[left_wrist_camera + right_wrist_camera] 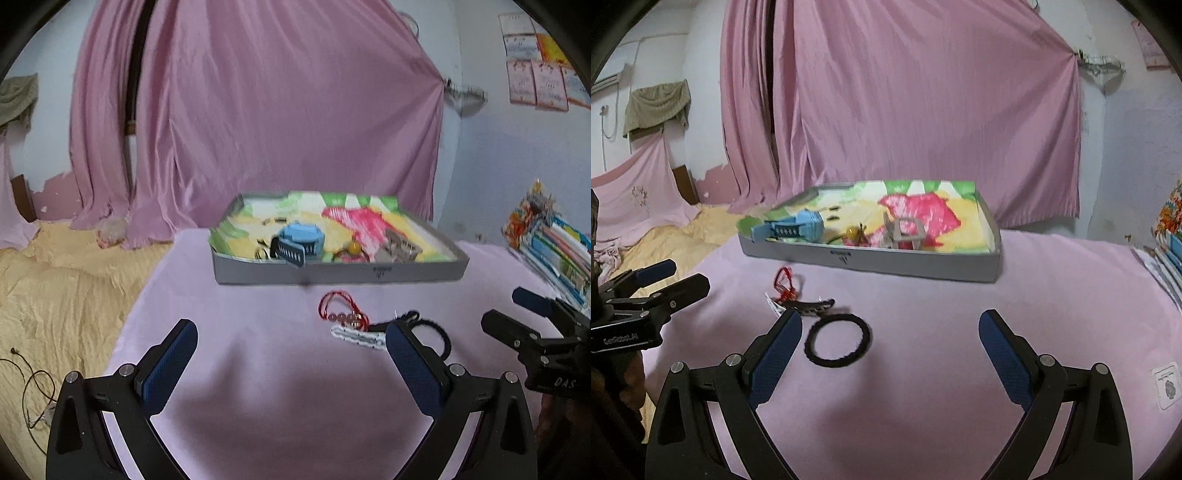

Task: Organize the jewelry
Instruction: 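Withdraw both tools from the tray back over the table, then lower the right tool toward the black hair tie while the left tool approaches the white hair clip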

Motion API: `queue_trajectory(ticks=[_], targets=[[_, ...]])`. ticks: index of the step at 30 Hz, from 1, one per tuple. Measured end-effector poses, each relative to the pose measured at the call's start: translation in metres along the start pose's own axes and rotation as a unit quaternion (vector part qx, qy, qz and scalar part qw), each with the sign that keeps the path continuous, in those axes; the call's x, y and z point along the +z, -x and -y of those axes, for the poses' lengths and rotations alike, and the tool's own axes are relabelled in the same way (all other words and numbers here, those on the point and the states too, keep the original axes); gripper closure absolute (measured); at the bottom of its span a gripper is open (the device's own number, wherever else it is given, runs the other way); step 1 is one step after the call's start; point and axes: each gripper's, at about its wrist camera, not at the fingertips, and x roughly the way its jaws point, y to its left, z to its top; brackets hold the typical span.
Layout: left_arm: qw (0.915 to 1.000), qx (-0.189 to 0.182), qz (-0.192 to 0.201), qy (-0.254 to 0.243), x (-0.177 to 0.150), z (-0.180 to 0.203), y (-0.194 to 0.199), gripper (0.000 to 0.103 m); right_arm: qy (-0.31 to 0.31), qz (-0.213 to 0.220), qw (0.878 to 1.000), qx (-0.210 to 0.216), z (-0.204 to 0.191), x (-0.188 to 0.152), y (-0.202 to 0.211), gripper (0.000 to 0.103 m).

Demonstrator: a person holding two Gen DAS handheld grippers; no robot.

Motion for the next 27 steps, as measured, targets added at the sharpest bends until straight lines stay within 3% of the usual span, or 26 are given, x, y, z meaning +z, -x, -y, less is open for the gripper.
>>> queue_trajectory(ticks=[8, 12, 15, 19, 22, 27], targets=[[0.9985, -0.028, -0.046, 0.012, 0.003, 0.001, -0.021, 0.001, -0.002, -0.067, 0.998, -0.016, 0.007, 0.005, -0.027, 0.010], [0.9968, -0.038, -0.069, 0.009, 0.002, 0.007, -0.031, 0.001, 0.002, -0.094, 0.996, -0.004, 0.006, 0.006, -0.039, 0.037], [0.9956, -0.045, -0.082, 0.005, 0.001, 0.012, -0.037, 0.001, 0.003, -0.106, 0.994, 0.011, 0.005, 0.006, -0.044, 0.039], [0.9946, -0.051, -0.090, -0.006, 0.002, 0.020, -0.040, 0.001, 0.014, -0.118, 0.993, 0.026, 0.000, 0.008, -0.051, 0.056], [0.9934, -0.057, -0.099, -0.013, 0.001, 0.026, -0.044, 0.008, 0.020, -0.127, 0.991, 0.038, -0.003, 0.008, -0.056, 0.064], [0.9910, -0.062, -0.117, -0.019, 0.001, 0.035, -0.053, 0.019, 0.022, -0.137, 0.989, 0.054, -0.005, 0.008, -0.060, 0.068]])
